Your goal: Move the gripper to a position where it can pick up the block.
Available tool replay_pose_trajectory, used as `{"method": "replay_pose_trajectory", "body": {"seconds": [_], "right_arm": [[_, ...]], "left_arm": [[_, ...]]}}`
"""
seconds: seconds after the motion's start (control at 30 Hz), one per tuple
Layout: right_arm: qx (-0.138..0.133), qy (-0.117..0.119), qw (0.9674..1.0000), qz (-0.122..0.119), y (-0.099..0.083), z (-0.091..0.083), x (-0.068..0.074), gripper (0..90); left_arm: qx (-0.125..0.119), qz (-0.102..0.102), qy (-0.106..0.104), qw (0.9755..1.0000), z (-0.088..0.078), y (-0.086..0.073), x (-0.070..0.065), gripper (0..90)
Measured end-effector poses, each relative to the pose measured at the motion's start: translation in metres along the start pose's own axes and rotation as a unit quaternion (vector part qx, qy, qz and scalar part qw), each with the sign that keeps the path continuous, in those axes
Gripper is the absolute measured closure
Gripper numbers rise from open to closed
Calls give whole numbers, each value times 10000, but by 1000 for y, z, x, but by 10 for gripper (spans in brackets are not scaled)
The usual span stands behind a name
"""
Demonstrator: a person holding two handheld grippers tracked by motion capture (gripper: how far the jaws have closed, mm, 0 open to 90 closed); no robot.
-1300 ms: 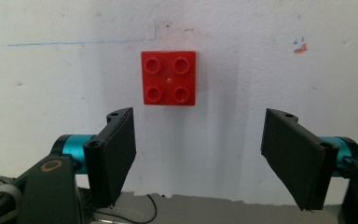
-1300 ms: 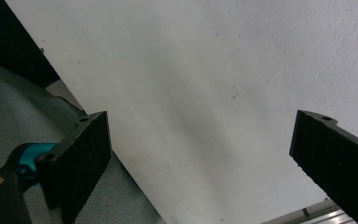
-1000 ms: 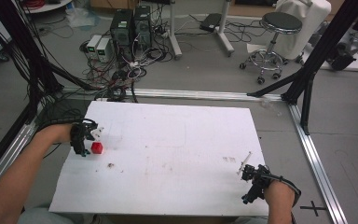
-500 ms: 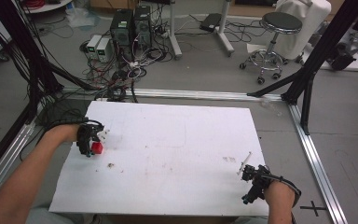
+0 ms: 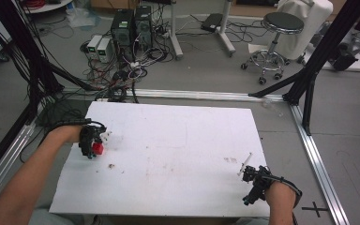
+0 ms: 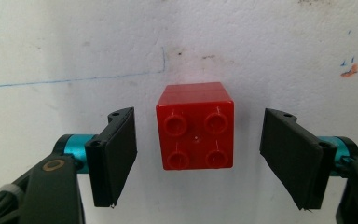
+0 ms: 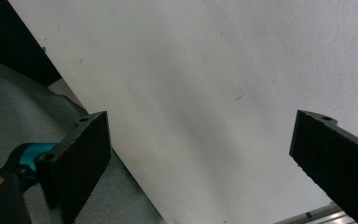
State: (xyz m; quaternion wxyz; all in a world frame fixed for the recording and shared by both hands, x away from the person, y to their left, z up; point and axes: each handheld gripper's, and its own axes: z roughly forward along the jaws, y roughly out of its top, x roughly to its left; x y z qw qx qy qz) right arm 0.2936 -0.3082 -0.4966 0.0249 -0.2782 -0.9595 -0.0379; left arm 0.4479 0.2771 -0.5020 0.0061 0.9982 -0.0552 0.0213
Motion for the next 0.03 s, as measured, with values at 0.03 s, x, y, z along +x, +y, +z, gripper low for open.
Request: {"method": "replay_pose_trajectory", "body": {"seconds": [0.03], "right_arm": [[-9, -6, 10000, -12, 0, 0, 0, 48]], "left_arm": [[4, -47, -55, 10000, -1, -1, -1, 275]]}}
